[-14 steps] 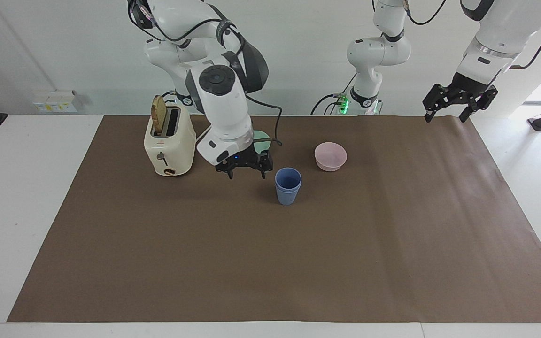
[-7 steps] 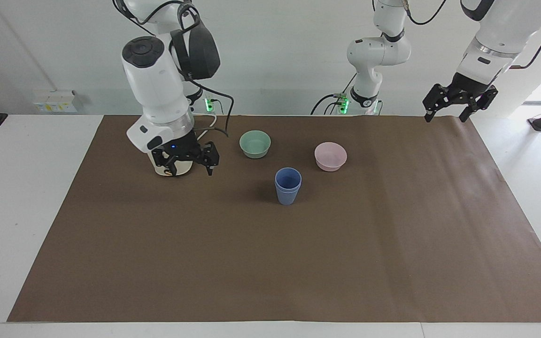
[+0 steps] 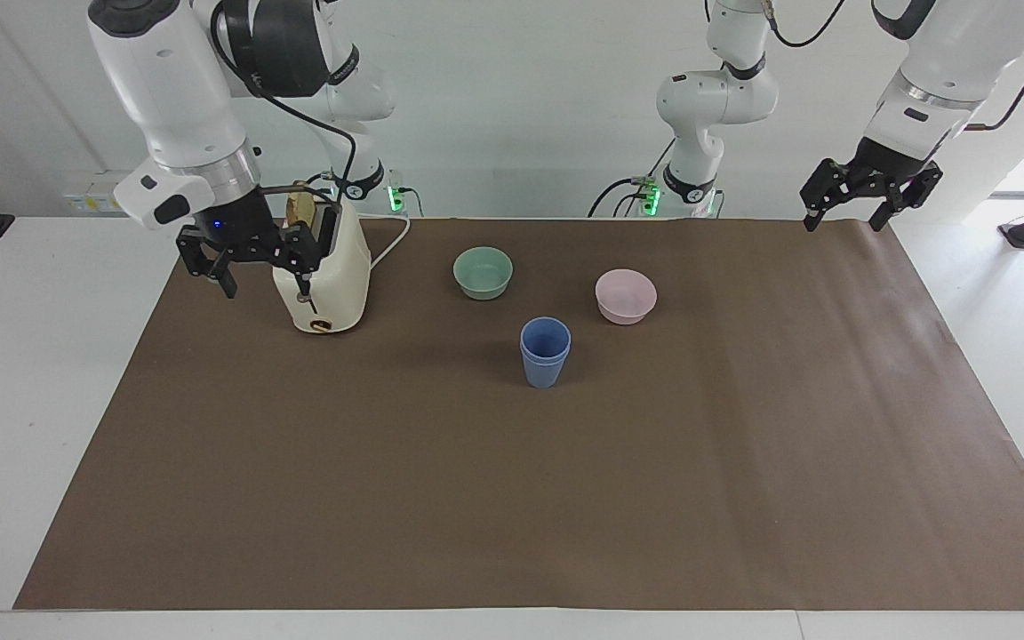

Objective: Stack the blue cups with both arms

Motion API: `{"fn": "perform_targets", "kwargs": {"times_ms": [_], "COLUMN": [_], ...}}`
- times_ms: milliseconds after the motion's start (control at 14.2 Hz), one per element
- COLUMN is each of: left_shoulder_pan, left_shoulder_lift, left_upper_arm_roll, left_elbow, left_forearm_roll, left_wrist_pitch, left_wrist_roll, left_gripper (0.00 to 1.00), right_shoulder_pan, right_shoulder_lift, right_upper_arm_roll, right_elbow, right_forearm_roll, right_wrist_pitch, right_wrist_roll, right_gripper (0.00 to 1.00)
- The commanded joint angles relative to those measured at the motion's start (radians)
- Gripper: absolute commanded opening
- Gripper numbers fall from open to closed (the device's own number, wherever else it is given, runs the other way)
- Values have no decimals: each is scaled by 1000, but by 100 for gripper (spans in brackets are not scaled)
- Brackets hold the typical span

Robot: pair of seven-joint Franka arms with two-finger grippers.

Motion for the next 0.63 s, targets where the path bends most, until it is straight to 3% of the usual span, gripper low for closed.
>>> {"fn": "perform_targets", "kwargs": {"times_ms": [0, 562], "left_shoulder_pan": [6, 6], "left_shoulder_lift": [-7, -7], "left_upper_arm_roll": [0, 0], "left_elbow": [7, 7], "left_forearm_roll": [-9, -7], "left_wrist_pitch": [-20, -20], "left_wrist_roll": [11, 11], "left_gripper": [100, 100], "right_shoulder_pan": [-14, -19], "right_shoulder_lift": [-34, -56], "right_upper_arm_roll": [4, -47], "right_elbow": [-11, -15], "right_forearm_roll": [-13, 7], "right_wrist_pitch": [-17, -21], "right_wrist_roll": [-20, -20], "right_gripper": [100, 100]}}
